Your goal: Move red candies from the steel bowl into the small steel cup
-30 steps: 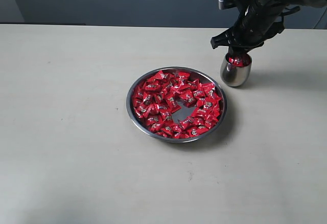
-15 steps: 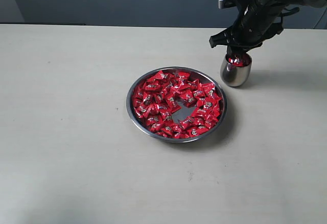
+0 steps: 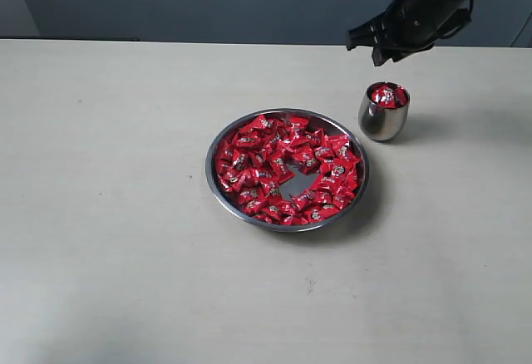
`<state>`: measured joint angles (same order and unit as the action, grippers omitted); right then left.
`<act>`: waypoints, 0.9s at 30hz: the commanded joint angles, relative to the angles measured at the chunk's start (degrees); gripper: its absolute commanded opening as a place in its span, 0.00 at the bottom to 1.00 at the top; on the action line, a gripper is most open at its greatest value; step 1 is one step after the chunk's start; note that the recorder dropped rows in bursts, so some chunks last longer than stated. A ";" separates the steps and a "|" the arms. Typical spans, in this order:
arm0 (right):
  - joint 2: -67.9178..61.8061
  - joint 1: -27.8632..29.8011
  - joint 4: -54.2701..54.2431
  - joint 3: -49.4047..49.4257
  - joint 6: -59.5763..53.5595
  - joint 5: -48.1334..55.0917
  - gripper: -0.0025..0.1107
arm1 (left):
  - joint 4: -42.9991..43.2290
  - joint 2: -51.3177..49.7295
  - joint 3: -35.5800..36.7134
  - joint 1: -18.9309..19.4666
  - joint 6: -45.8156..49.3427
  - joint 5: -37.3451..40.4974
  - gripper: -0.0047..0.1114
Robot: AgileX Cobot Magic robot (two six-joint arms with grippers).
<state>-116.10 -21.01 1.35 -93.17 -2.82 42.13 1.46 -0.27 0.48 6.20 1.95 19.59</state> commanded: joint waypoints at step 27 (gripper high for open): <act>38.39 0.34 -10.72 25.50 2.82 -19.33 0.02 | 0.10 0.27 -0.48 -0.02 -0.27 -0.45 0.04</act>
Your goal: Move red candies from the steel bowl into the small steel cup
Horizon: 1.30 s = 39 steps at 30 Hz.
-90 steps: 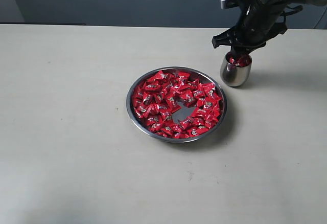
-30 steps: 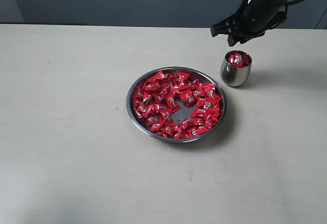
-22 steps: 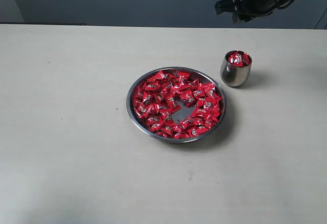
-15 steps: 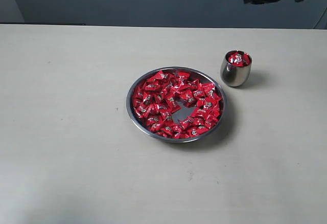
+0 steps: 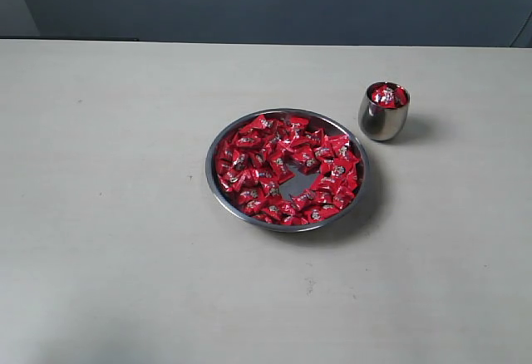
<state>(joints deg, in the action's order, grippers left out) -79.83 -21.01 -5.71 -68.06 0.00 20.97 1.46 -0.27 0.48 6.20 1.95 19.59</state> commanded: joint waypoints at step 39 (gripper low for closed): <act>43.05 24.00 6.48 33.48 0.00 -0.57 0.02 | 0.10 0.27 -0.48 -0.02 -0.27 -0.45 0.04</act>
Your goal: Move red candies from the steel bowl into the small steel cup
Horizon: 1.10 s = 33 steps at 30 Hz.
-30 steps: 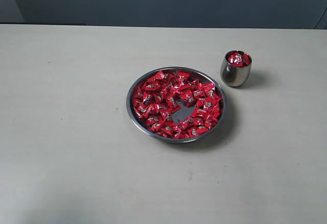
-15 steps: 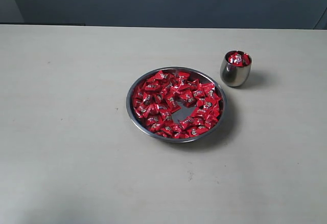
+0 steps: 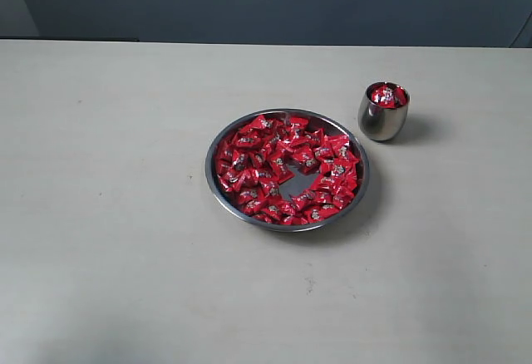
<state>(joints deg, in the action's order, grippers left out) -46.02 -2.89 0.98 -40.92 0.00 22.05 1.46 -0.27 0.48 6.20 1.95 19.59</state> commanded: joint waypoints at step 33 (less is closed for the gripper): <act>44.41 8.03 1.00 37.92 -0.43 -3.64 0.02 | 0.10 0.27 -0.48 -0.02 -0.27 -0.45 0.04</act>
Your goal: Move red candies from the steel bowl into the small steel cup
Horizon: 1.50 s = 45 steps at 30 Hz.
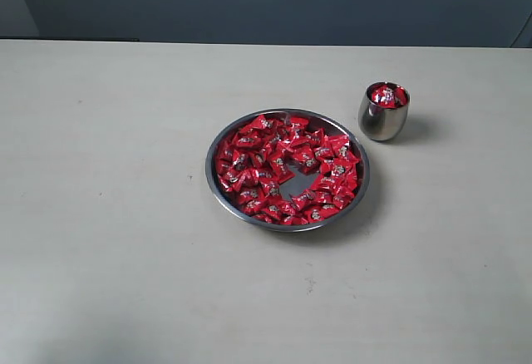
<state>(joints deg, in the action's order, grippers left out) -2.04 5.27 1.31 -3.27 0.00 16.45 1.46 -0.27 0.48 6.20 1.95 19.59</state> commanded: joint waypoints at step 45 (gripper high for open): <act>2.04 -2.01 -1.31 3.27 0.00 4.23 0.02 | 0.10 0.27 -0.48 -0.02 -0.27 -0.45 0.04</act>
<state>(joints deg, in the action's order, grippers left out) -0.33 3.42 0.00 -0.29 0.00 20.74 1.46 -0.27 0.48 6.20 1.95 19.59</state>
